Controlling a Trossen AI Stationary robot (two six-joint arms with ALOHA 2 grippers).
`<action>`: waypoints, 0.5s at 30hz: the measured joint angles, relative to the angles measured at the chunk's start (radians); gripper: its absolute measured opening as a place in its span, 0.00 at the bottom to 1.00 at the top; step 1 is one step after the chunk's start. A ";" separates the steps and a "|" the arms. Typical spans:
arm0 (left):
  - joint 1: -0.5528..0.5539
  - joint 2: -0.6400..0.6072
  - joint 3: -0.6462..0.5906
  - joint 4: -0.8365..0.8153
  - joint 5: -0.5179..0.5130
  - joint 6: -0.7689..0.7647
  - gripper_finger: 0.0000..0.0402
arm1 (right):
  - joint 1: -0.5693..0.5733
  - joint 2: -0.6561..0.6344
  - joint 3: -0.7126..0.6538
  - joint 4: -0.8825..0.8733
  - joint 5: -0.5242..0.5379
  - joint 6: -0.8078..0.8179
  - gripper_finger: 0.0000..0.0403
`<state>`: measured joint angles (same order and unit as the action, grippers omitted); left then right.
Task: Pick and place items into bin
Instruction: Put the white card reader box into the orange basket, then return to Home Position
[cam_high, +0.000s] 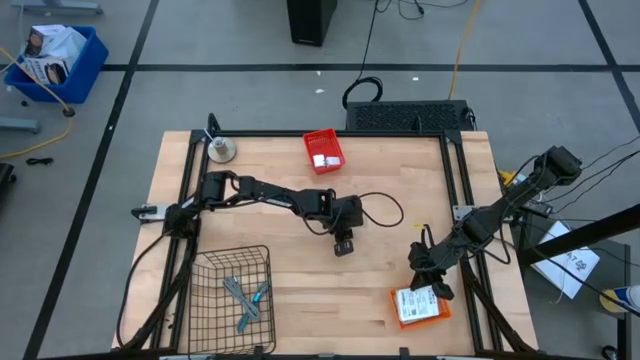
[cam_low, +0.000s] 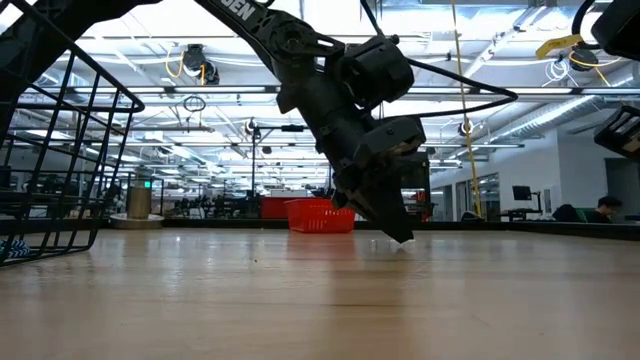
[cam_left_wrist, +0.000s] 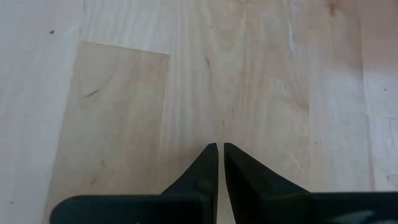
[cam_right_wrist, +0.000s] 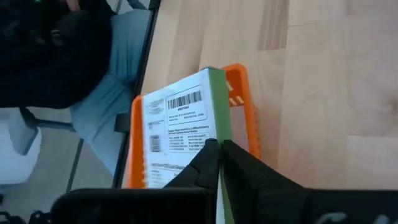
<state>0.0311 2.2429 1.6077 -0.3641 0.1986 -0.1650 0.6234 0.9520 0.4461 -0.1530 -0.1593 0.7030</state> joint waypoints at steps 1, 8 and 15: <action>0.000 0.000 0.000 0.000 0.000 0.000 0.08 | 0.001 0.000 0.000 -0.001 -0.001 0.006 0.04; 0.000 0.000 0.000 -0.001 0.000 -0.005 0.08 | 0.002 0.000 0.000 0.000 0.057 0.098 0.17; -0.002 0.001 -0.001 0.035 0.026 0.003 0.08 | -0.012 -0.016 0.000 0.010 0.054 0.046 0.33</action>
<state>0.0296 2.2436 1.6071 -0.3295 0.2247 -0.1622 0.6117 0.9361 0.4461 -0.1433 -0.1051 0.7486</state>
